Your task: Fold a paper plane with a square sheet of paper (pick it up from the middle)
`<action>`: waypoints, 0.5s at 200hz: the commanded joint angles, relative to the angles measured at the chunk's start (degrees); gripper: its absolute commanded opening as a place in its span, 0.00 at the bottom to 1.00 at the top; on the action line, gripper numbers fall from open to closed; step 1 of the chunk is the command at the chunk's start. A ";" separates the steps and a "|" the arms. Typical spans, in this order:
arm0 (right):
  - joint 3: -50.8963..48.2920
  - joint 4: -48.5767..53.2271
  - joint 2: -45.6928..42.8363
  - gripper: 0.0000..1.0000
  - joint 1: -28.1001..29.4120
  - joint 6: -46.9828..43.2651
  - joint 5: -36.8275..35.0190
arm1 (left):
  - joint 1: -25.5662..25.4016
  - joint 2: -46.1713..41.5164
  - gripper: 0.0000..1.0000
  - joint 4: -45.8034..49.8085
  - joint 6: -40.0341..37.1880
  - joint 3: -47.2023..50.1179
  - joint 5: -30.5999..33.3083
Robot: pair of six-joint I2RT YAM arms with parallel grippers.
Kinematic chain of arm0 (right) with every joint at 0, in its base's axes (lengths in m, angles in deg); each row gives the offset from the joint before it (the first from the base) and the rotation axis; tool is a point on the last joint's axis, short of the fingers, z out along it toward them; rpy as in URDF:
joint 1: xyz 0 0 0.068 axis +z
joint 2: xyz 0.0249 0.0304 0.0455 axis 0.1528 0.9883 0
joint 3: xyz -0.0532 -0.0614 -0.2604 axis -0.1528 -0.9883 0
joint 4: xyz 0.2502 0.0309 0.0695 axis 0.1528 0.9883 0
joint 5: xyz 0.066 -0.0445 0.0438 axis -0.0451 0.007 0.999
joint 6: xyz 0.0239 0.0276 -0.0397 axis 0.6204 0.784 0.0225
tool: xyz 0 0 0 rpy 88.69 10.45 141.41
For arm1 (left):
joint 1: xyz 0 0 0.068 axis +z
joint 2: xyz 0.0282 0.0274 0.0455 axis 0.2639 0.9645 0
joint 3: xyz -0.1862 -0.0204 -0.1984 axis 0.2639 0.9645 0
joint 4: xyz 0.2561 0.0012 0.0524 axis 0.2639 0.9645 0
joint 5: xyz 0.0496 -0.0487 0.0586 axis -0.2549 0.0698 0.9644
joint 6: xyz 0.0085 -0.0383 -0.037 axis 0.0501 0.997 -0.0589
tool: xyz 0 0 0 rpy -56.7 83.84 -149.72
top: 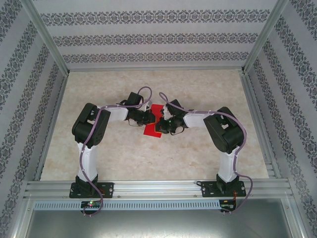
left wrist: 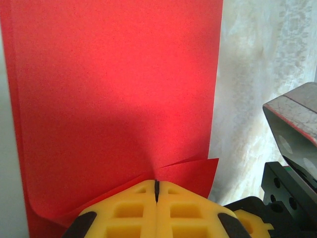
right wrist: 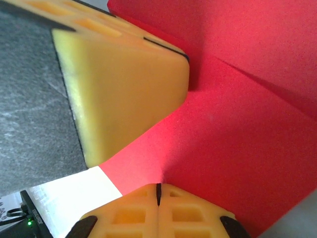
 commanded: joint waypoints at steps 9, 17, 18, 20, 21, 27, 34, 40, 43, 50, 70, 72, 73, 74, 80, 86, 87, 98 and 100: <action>-3.11 3.77 -0.89 0.00 1.34 -0.76 0.46 | 1.98 4.02 0.06 9.10 -3.13 1.87 6.60; -3.66 3.81 -1.15 0.00 1.47 -0.70 0.37 | 1.94 4.02 0.06 9.11 -3.12 1.80 6.60; -3.74 3.79 -1.21 0.00 1.46 -0.69 0.37 | 1.92 4.03 0.06 9.17 -3.15 1.83 6.60; -3.85 3.68 -1.25 0.00 1.46 -0.58 0.37 | 1.94 4.04 0.06 9.15 -3.14 1.84 6.64; -3.97 3.67 -1.35 0.00 1.45 -0.59 0.37 | 1.96 4.04 0.06 9.15 -3.20 1.85 6.62; -4.47 3.56 -1.59 0.00 1.54 -0.38 0.37 | 1.93 4.04 0.06 9.19 -3.28 1.87 6.68; -5.17 3.43 -2.06 0.00 1.63 -0.32 0.35 | 2.07 4.04 0.06 9.23 -3.29 1.84 6.69; -5.93 3.41 -2.51 0.00 1.71 -0.25 0.29 | 2.03 4.12 0.06 9.32 -3.41 1.82 6.69; -6.13 3.44 -2.66 0.00 1.72 -0.31 0.22 | 2.01 4.13 0.06 9.32 -3.41 1.86 6.69; -6.89 3.46 -3.26 0.00 1.80 -0.26 0.07 | 2.01 4.07 0.06 9.41 -3.52 1.82 6.68; -8.98 3.40 -4.46 0.00 1.88 -0.12 -0.20 | 2.00 4.21 0.06 9.51 -3.63 1.78 6.69; -9.22 3.25 -4.55 0.00 1.89 -0.13 -0.23 | 2.05 4.22 0.06 9.55 -3.68 1.80 6.69; -9.34 3.20 -4.58 0.00 1.89 -0.10 -0.28 | 2.02 4.17 0.07 9.57 -3.65 1.83 6.69; -9.44 3.17 -4.59 0.00 1.89 -0.04 -0.31 | 2.04 4.20 0.07 9.49 -3.63 1.85 6.64; -10.08 2.91 -4.77 0.00 1.87 0.00 -0.41 | 2.07 4.22 0.06 9.42 -3.61 1.92 6.49; -10.81 2.45 -4.88 0.00 1.88 0.18 -0.43 | 2.03 4.18 0.06 9.33 -3.61 1.95 6.44; -10.92 2.36 -4.92 0.00 1.89 0.19 -0.43 | 2.05 4.20 0.06 9.33 -3.61 1.95 6.43; -12.03 1.47 -5.00 0.00 1.89 0.69 -0.33 | 2.08 4.20 0.06 9.24 -3.44 1.94 6.34; -12.21 1.30 -5.03 0.00 1.89 0.71 -0.33 | 2.05 4.17 0.06 9.24 -3.44 1.95 6.25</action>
